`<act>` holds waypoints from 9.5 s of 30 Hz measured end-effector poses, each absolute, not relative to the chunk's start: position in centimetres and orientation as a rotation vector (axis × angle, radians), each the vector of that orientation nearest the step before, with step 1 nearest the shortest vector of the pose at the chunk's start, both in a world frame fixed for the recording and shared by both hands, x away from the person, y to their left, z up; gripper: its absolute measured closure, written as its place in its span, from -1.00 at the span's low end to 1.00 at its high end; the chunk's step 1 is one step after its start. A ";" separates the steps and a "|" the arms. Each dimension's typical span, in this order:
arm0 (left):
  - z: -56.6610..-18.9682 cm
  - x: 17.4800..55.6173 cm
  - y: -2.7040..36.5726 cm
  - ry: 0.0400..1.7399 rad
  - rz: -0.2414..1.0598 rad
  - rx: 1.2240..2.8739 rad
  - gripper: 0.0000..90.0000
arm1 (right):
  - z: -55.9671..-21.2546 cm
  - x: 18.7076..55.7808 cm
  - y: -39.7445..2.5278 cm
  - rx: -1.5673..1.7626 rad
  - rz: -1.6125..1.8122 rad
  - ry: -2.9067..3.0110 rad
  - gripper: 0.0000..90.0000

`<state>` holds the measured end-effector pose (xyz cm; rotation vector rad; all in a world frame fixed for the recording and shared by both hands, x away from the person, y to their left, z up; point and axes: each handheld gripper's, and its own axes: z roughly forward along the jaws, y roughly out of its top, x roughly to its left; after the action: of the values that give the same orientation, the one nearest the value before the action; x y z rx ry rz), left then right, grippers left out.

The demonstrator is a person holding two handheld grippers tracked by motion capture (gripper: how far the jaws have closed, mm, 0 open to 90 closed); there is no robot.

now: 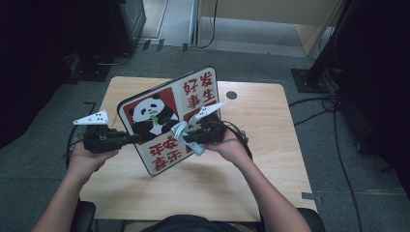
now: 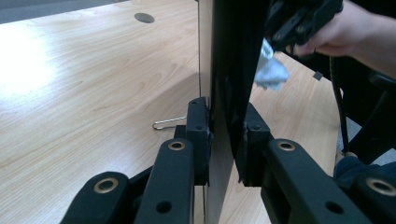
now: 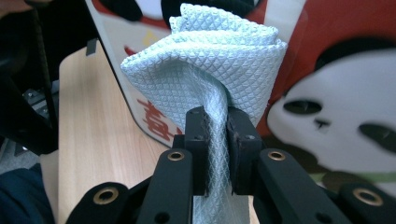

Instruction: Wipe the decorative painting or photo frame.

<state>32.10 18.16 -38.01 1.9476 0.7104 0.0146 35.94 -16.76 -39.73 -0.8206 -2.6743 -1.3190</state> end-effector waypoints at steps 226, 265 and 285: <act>-38.0 32.2 18.2 0.706 0.009 1.952 0.74 | -31.6 37.1 -10.0 -0.661 -1.384 -2.776 0.80; -38.0 32.2 18.2 0.707 0.014 1.954 0.74 | -40.2 34.9 -10.9 -0.699 -1.325 -2.701 0.80; -38.0 32.1 18.2 0.708 0.015 1.952 0.74 | -46.0 33.4 -11.9 -0.721 -1.339 -2.661 0.80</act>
<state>32.12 18.19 -38.03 1.9517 0.7080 0.0151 33.40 -11.94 -45.98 -0.7214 -2.6614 -1.3386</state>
